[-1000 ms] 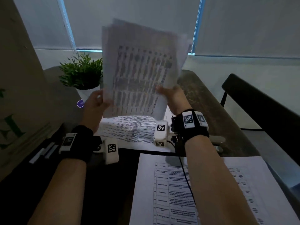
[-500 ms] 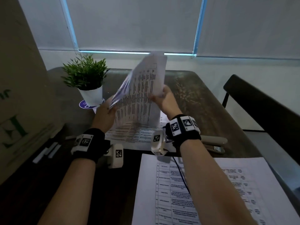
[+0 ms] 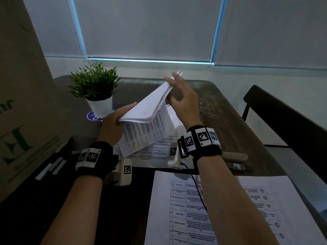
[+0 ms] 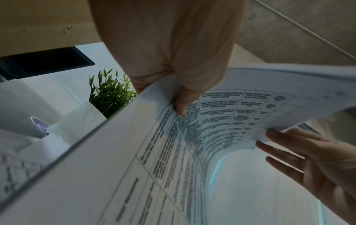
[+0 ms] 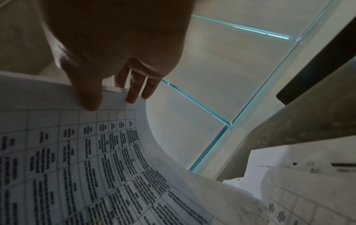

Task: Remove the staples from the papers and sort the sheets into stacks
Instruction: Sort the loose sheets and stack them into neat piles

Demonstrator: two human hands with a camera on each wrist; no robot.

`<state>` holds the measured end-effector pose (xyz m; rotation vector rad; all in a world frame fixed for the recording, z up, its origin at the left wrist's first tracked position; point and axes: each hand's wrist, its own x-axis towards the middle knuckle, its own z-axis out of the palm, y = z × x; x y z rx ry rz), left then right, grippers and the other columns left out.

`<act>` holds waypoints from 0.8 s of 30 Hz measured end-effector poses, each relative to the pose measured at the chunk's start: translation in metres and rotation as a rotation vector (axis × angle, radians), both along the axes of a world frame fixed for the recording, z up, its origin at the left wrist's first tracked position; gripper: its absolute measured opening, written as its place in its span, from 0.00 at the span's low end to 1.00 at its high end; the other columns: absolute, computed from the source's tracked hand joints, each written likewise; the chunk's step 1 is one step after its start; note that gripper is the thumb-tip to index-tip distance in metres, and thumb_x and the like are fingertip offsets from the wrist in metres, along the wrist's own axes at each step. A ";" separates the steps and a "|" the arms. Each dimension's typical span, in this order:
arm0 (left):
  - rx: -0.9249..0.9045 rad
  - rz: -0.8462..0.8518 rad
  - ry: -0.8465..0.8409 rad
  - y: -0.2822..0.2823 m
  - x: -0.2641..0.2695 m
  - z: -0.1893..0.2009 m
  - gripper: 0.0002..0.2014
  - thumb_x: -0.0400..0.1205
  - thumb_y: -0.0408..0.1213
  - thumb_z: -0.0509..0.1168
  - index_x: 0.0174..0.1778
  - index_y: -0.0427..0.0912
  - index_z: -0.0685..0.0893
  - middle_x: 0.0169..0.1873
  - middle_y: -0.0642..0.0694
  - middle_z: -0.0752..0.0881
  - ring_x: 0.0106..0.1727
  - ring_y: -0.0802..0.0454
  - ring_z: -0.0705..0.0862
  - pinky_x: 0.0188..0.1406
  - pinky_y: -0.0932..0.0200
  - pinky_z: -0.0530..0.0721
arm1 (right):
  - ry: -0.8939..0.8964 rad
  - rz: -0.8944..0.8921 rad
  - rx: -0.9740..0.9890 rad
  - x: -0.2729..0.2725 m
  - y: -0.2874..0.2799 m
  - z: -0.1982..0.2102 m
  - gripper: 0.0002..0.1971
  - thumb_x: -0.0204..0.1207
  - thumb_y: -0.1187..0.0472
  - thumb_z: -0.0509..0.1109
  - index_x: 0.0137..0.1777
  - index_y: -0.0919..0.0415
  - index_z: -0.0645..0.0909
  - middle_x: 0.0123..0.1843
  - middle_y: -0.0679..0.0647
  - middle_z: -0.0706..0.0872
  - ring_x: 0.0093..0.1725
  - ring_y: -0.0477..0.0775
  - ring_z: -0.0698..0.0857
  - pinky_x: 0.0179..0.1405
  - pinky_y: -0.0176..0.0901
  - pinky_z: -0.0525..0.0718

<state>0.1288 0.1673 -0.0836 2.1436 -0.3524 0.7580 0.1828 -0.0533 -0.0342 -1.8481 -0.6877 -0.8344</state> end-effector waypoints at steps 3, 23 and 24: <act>-0.018 0.011 0.001 -0.002 -0.001 0.001 0.20 0.84 0.30 0.56 0.71 0.44 0.79 0.65 0.56 0.78 0.64 0.69 0.74 0.57 0.85 0.70 | -0.046 0.000 0.046 0.001 0.001 0.000 0.20 0.75 0.70 0.73 0.67 0.61 0.85 0.76 0.59 0.78 0.74 0.54 0.78 0.75 0.31 0.68; -0.702 0.129 0.138 -0.004 -0.002 0.010 0.25 0.80 0.30 0.60 0.74 0.47 0.71 0.62 0.49 0.81 0.64 0.44 0.79 0.62 0.47 0.78 | 0.863 0.295 0.367 0.011 -0.007 -0.008 0.15 0.78 0.72 0.70 0.65 0.67 0.82 0.61 0.65 0.88 0.59 0.68 0.87 0.63 0.65 0.84; -0.712 0.143 0.207 -0.005 0.001 0.006 0.21 0.81 0.28 0.59 0.70 0.45 0.73 0.59 0.48 0.82 0.64 0.42 0.79 0.61 0.47 0.78 | 0.907 0.289 0.347 0.011 -0.008 -0.012 0.18 0.76 0.74 0.71 0.66 0.69 0.81 0.61 0.66 0.87 0.59 0.68 0.87 0.64 0.64 0.84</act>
